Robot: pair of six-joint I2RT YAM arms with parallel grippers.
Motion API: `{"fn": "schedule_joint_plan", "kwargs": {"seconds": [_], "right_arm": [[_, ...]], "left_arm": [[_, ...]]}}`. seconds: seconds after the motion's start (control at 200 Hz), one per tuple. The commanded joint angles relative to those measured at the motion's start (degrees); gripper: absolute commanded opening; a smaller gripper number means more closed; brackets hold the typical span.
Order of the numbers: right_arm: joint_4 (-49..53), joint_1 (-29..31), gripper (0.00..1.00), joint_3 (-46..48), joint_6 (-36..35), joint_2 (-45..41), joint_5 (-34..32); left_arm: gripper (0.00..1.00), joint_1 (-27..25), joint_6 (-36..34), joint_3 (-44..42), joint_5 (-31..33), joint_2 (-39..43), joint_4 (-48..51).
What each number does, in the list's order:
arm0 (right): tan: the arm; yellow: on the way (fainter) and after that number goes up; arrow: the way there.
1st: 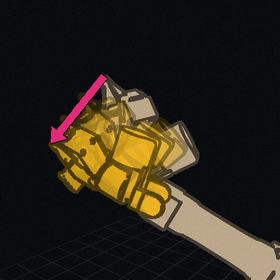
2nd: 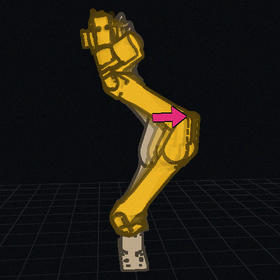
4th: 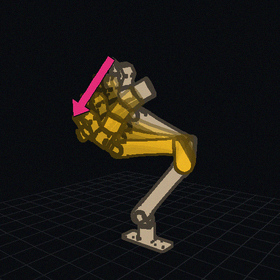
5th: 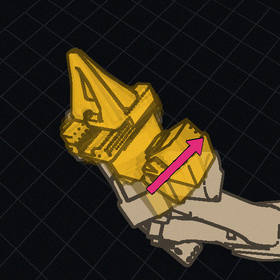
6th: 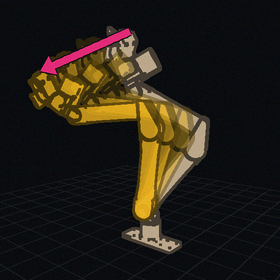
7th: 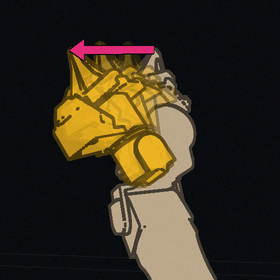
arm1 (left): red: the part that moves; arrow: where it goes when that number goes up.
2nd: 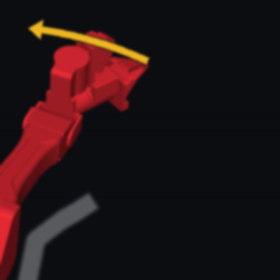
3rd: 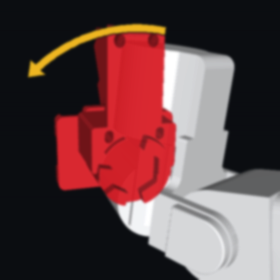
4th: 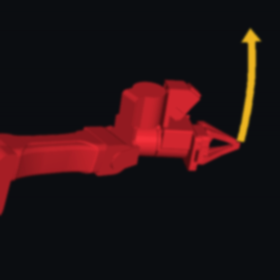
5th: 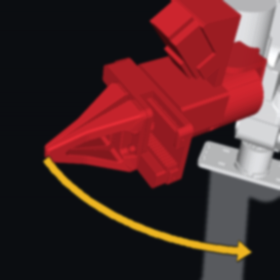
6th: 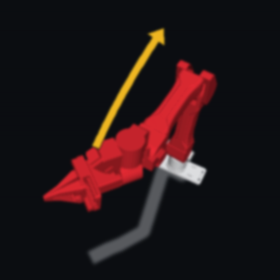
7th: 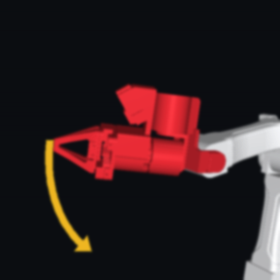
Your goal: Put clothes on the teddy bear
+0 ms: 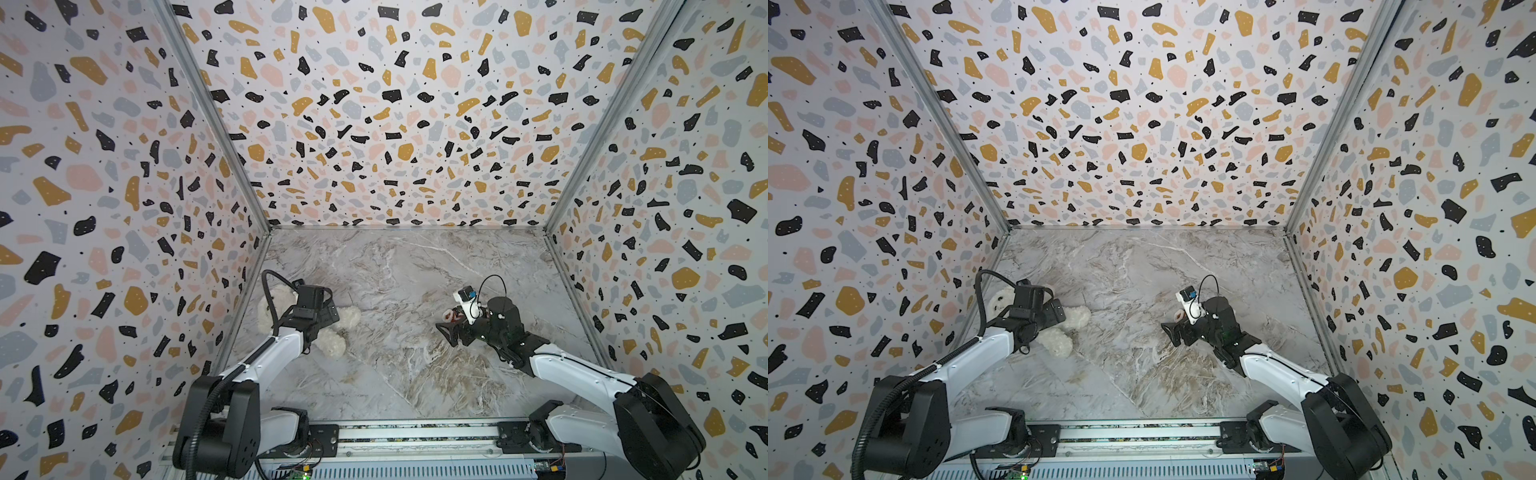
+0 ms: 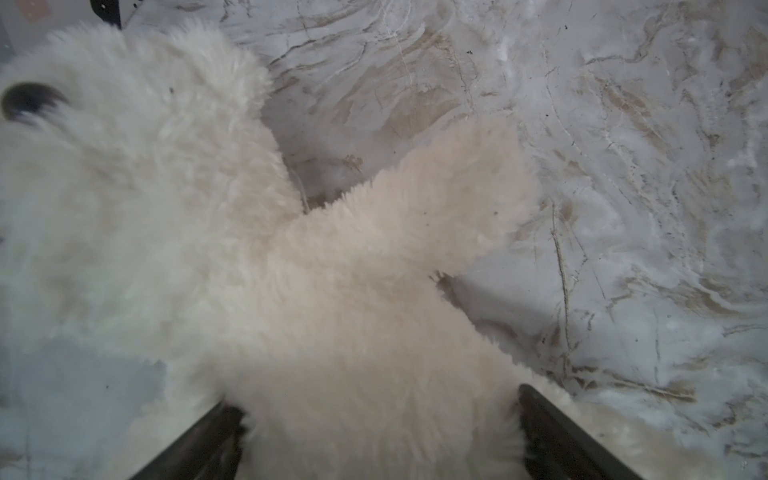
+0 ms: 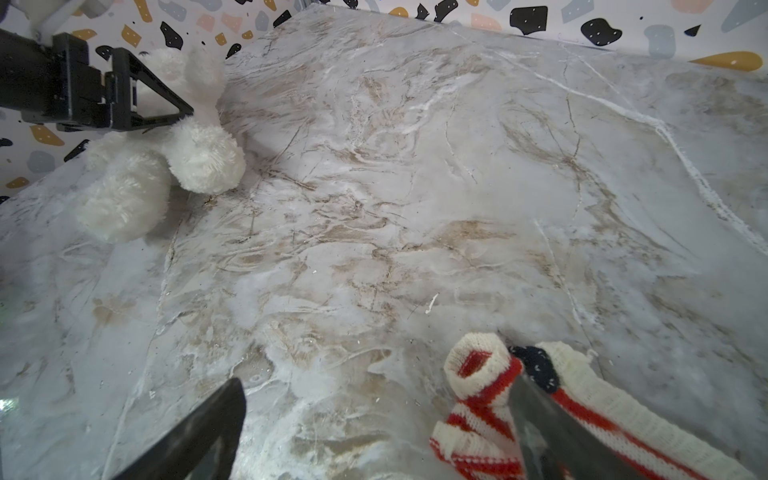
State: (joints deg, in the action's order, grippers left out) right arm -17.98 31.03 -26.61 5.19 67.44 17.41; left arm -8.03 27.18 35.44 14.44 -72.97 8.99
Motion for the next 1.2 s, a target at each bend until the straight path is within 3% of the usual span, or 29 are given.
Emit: {"fn": "schedule_joint_plan", "kwargs": {"seconds": [0.0, 0.175, 0.275, 0.42, 0.576, 0.801, 1.011, 1.191], "right_arm": [[-0.3, 0.6, 0.99, -1.9, -0.8, -0.3, 0.6], [-0.5, 0.8, 0.99, -1.9, -0.6, -0.4, 1.3], [-0.7, 0.8, 0.99, -1.9, -0.2, -0.7, 2.3], [-1.1, 0.8, 0.99, -1.7, 0.2, -1.1, 2.4], [-1.4, 0.8, 0.99, -1.7, 1.2, -1.2, 2.6], [-1.3, 0.7, 0.99, -1.0, 1.7, -3.0, 0.3], [-0.7, 0.7, 0.99, -1.1, 1.5, -3.7, -0.3], [-1.2, 0.7, 0.99, -0.5, 1.9, -4.1, -1.0]], "left_arm": [[1.00, 0.4, -1.7, 0.5, -3.2, -1.2, -0.9], [0.97, 0.1, -2.8, -0.9, -8.9, -1.4, -2.3], [0.98, -2.6, -4.5, -0.9, -10.1, -2.7, -1.1], [1.00, -9.8, -5.3, -1.5, -8.0, -3.5, -0.2], [1.00, -20.7, -4.3, 0.0, -2.9, -5.1, 1.3], [1.00, -30.7, -3.7, 1.6, -3.1, -4.6, 4.2], [1.00, -30.7, 4.1, 4.4, 5.0, 3.6, 9.7], [1.00, -29.8, 12.2, 2.2, 5.7, 8.3, 7.8]]}}
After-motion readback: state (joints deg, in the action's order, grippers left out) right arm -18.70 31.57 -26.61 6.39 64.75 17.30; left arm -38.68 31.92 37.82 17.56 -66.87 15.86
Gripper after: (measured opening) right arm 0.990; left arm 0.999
